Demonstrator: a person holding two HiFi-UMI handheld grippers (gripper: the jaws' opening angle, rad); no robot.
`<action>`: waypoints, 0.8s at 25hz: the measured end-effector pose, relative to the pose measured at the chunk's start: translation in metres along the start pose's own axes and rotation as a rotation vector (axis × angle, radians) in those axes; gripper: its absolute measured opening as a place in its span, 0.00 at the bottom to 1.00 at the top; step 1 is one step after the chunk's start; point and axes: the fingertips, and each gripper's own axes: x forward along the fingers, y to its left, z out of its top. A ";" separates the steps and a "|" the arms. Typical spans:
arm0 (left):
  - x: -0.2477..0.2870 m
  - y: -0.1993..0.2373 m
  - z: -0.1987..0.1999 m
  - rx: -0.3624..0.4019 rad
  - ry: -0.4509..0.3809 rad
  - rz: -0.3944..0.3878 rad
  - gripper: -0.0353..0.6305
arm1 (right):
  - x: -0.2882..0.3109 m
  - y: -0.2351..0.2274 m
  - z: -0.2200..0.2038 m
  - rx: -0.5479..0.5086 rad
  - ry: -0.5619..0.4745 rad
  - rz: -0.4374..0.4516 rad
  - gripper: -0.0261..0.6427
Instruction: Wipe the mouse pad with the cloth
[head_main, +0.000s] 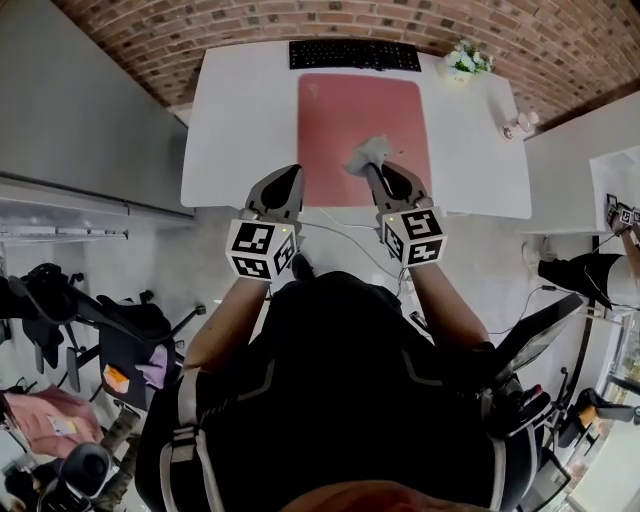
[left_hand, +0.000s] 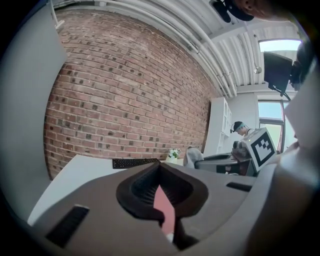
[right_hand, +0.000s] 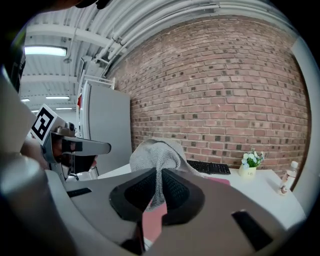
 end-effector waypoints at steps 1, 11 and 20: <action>0.001 0.004 -0.003 -0.009 0.003 -0.005 0.05 | 0.006 0.002 -0.003 -0.010 0.011 0.000 0.09; 0.019 0.037 -0.063 -0.062 0.126 -0.018 0.05 | 0.060 0.023 -0.057 -0.006 0.099 0.042 0.09; 0.036 0.058 -0.115 -0.141 0.233 0.067 0.05 | 0.101 0.043 -0.117 -0.035 0.264 0.185 0.09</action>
